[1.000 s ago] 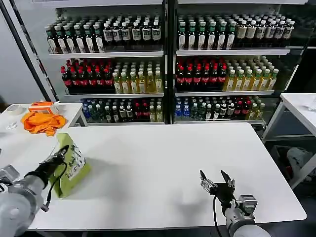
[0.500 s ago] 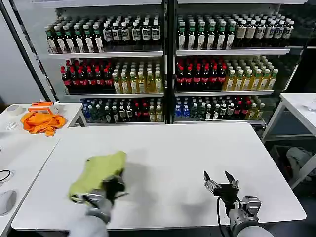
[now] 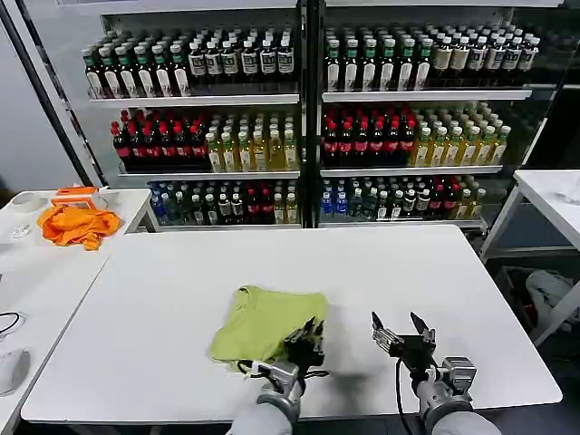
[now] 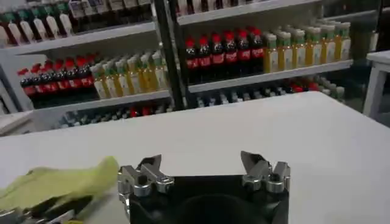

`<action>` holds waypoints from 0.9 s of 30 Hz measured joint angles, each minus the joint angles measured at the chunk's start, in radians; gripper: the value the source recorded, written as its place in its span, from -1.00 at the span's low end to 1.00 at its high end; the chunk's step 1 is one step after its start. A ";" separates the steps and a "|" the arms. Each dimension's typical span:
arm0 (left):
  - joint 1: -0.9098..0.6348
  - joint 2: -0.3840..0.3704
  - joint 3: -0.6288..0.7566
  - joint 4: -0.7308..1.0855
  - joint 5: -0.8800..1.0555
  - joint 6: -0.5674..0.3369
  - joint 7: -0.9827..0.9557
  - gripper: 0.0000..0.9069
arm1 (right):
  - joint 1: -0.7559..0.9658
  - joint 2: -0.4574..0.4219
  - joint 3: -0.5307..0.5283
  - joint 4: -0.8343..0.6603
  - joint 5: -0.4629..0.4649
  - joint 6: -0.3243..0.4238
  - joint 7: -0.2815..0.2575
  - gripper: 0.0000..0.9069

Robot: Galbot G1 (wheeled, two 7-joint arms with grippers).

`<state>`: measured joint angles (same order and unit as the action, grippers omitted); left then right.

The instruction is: Fold and organize the clothes.

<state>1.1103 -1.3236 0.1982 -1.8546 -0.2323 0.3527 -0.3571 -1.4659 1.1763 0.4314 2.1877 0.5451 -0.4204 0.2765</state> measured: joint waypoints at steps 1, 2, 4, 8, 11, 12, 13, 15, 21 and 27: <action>-0.005 -0.007 0.004 0.005 -0.002 -0.018 0.000 1.00 | 0.004 0.000 -0.005 -0.003 0.001 0.000 0.000 1.00; -0.009 -0.012 0.007 0.007 -0.007 -0.033 0.002 1.00 | 0.006 0.000 -0.008 -0.005 0.002 0.000 0.000 1.00; -0.015 -0.019 0.011 0.008 -0.022 -0.066 0.008 1.00 | 0.014 0.002 -0.017 -0.010 0.004 0.000 0.002 1.00; -0.017 -0.019 -0.003 -0.017 -0.059 -0.113 0.014 1.00 | 0.035 0.010 -0.042 -0.023 0.014 -0.004 0.009 1.00; -0.008 -0.007 -0.044 -0.052 -0.084 -0.139 0.013 1.00 | 0.058 0.017 -0.068 -0.039 0.030 -0.008 0.018 1.00; -0.003 0.000 -0.064 -0.064 -0.092 -0.144 0.011 1.00 | 0.066 0.017 -0.078 -0.045 0.035 -0.009 0.021 1.00; 0.002 0.007 -0.084 -0.076 -0.100 -0.148 0.009 1.00 | 0.075 0.017 -0.090 -0.051 0.039 -0.009 0.023 1.00; 0.015 0.026 -0.132 -0.100 -0.119 -0.152 0.005 1.00 | 0.095 0.017 -0.116 -0.066 0.050 -0.012 0.030 1.00; 0.074 0.098 -0.294 -0.169 -0.186 -0.152 -0.003 1.00 | 0.163 0.030 -0.203 -0.121 0.103 -0.032 0.060 1.00; 0.148 0.131 -0.434 -0.224 -0.226 -0.154 -0.003 1.00 | 0.235 0.051 -0.288 -0.188 0.163 -0.048 0.108 1.00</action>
<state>1.2579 -1.1921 -0.2361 -2.0785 -0.4579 0.1989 -0.3606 -1.2309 1.2272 0.1434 2.0002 0.7077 -0.4679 0.3845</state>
